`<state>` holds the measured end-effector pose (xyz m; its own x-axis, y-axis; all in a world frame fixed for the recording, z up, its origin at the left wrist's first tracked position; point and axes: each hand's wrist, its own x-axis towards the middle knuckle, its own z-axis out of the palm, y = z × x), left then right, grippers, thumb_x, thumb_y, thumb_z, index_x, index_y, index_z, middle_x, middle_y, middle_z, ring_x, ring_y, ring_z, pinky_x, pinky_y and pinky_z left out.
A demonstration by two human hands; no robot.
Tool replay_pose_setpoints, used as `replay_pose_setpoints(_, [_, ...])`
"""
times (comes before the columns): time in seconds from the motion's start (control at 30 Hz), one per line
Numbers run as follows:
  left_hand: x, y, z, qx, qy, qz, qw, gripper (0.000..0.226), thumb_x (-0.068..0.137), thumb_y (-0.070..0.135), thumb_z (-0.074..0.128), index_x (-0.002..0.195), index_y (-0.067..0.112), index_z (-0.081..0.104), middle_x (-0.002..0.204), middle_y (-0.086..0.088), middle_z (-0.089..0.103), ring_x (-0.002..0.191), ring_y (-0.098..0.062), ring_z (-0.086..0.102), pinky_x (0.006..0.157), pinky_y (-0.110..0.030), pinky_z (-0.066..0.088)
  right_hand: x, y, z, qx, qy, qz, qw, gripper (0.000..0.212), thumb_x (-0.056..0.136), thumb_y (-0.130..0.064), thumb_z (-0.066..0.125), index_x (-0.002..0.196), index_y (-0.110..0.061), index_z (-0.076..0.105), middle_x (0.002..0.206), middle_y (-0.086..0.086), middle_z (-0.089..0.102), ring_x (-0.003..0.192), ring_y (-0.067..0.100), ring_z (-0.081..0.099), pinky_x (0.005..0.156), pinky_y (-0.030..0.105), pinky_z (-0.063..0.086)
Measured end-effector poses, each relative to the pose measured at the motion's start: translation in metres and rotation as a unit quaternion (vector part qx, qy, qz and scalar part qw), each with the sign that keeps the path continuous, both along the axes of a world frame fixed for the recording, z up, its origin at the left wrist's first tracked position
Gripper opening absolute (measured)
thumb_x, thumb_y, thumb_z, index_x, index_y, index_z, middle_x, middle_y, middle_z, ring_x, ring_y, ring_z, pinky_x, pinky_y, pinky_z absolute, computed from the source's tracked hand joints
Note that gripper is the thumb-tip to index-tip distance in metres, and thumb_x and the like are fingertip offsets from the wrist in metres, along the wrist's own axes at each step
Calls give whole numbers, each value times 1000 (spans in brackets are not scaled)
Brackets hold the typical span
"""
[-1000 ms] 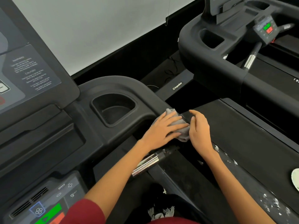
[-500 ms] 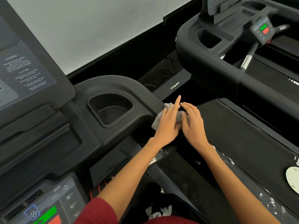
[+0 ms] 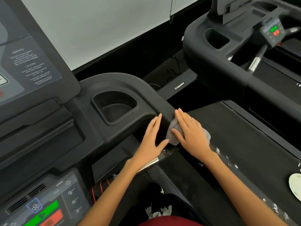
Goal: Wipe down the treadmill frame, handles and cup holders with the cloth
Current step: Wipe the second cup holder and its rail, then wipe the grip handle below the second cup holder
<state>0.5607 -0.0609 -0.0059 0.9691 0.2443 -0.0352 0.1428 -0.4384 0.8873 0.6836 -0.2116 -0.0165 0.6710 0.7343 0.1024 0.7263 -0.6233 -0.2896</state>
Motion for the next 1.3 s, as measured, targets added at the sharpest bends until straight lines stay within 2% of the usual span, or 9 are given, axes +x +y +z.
replay_pose_setpoints(0.17, [-68, 28, -11, 132, 38, 181, 974, 35, 98, 22, 47, 133, 22, 52, 127, 4, 57, 119, 0, 45, 104, -24, 38, -19, -14, -6, 47, -73, -27, 996, 52, 98, -36, 37, 140, -7, 47, 145, 10, 47, 133, 28, 46, 108, 40, 36])
replay_pose_setpoints(0.27, [-97, 30, -14, 190, 70, 247, 948, 31, 98, 20, 47, 126, 13, 59, 120, -5, 64, 114, -18, 57, 93, -24, 38, -20, -21, -15, 96, -103, 25, 990, 42, 93, -5, 49, 135, -5, 50, 141, 12, 52, 135, 26, 42, 111, 40, 29])
replay_pose_setpoints(0.37, [-115, 28, -20, 199, 109, 272, 935, 33, 99, 23, 45, 128, 11, 57, 122, -10, 64, 114, -25, 59, 94, -35, 43, -19, -23, -16, 95, -61, 59, 992, 64, 80, 21, 56, 138, -5, 48, 146, 9, 45, 140, 24, 34, 117, 40, 21])
replay_pose_setpoints(0.53, [-126, 22, -20, 195, 108, 292, 930, 39, 101, 28, 39, 134, 13, 52, 125, -10, 62, 115, -23, 58, 95, -35, 45, -24, -17, -1, 91, -38, 132, 986, 47, 95, -8, 27, 138, -4, 48, 146, 8, 43, 141, 24, 32, 120, 37, 15])
replay_pose_setpoints(0.63, [-125, 20, -14, 167, 90, 311, 931, 38, 100, 22, 41, 136, 14, 50, 128, -7, 60, 119, -17, 55, 95, -22, 38, -26, -11, -2, 107, -26, 163, 980, 45, 95, -3, 31, 135, -2, 51, 143, 11, 49, 138, 25, 38, 117, 44, 24])
replay_pose_setpoints(0.77, [-130, 19, -11, 202, 101, 303, 926, 39, 101, 28, 38, 135, 16, 51, 116, -9, 66, 106, -23, 63, 87, -36, 50, -44, 8, -4, 157, 18, 177, 971, 42, 92, 7, 47, 133, 2, 52, 143, 19, 45, 135, 24, 38, 118, 30, 22])
replay_pose_setpoints(0.9, [-141, 17, -13, 223, 125, 290, 922, 40, 100, 28, 37, 138, 18, 47, 91, -7, 68, 84, -25, 64, 75, -42, 52, -69, 21, -26, 104, 91, 148, 979, 42, 104, -29, 35, 137, -9, 51, 142, 16, 44, 132, 16, 38, 114, 20, 27])
replay_pose_setpoints(1.0, [-145, 14, -15, 220, 123, 294, 922, 42, 100, 26, 36, 140, 18, 44, 89, -5, 66, 81, -23, 64, 75, -40, 51, -76, 22, -44, 79, 82, 101, 988, 54, 104, -45, 21, 126, -14, 59, 122, 4, 63, 117, 17, 55, 101, 37, 43])
replay_pose_setpoints(1.3, [-145, 12, -17, 181, 72, 343, 919, 39, 101, 26, 34, 136, 20, 48, 76, 1, 62, 70, -12, 58, 63, -19, 35, -97, 45, -60, 178, 48, -51, 982, 33, 95, -29, 38, 77, -14, 61, 71, -3, 57, 69, 14, 51, 74, 34, 40])
